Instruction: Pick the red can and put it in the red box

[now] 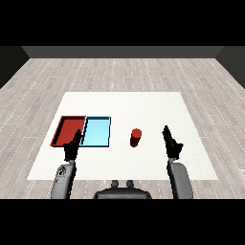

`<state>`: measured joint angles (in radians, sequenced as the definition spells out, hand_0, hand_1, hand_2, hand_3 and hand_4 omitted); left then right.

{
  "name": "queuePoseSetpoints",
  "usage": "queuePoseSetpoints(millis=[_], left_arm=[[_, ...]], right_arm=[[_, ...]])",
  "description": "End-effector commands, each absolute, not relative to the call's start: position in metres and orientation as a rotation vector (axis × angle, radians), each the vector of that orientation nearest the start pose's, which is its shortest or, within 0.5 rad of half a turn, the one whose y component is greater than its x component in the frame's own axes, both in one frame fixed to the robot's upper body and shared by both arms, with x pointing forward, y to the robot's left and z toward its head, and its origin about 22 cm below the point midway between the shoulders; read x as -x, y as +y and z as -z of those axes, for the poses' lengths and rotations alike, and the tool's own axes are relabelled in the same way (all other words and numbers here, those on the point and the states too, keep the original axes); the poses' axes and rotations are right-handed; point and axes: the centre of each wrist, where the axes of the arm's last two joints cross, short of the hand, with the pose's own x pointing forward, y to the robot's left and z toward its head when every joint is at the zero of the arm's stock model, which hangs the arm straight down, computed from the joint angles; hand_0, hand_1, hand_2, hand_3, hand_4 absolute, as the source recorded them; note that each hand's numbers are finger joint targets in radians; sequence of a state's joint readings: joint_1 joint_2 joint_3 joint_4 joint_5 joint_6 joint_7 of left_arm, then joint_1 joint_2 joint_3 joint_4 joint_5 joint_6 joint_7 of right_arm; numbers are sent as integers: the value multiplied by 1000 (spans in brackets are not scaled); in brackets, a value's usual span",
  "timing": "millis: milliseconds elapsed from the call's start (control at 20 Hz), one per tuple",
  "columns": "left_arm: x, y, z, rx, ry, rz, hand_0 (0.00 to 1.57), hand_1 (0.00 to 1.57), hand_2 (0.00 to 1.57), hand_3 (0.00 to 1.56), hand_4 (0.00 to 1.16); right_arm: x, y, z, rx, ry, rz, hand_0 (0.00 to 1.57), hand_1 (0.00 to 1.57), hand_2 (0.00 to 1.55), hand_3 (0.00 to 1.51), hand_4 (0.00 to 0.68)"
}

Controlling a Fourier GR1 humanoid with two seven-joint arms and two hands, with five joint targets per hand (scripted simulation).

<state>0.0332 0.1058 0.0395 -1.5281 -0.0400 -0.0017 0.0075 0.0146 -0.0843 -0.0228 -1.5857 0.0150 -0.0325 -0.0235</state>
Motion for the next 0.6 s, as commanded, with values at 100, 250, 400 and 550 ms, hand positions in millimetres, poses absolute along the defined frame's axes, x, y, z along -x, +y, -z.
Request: queuePoseSetpoints(millis=[100, 250, 400, 550], left_arm=[[-242, 258, 2, -116, -1520, 77, 0, 0, 0, 0, 0], [-240, 249, -13, -74, -1553, 79, 0, 0, 0, 0, 0], [-248, 236, -35, -8, -1975, -1, 0, 0, 0, 0, 0], [-247, 255, -10, 9, -2006, -4, 0, 0, 0, 0, 0]], right_arm=[[-245, -277, -2, 108, -1577, -45, 0, 0, 0, 0, 0], [-255, -294, 2, 96, -1555, -79, 0, 0, 0, 0, 0], [-249, -289, -31, 25, -1894, -29, 0, 0, 0, 0, 0], [-241, -307, -11, -19, -1904, -27, 0, 0, 0, 0, 0]])
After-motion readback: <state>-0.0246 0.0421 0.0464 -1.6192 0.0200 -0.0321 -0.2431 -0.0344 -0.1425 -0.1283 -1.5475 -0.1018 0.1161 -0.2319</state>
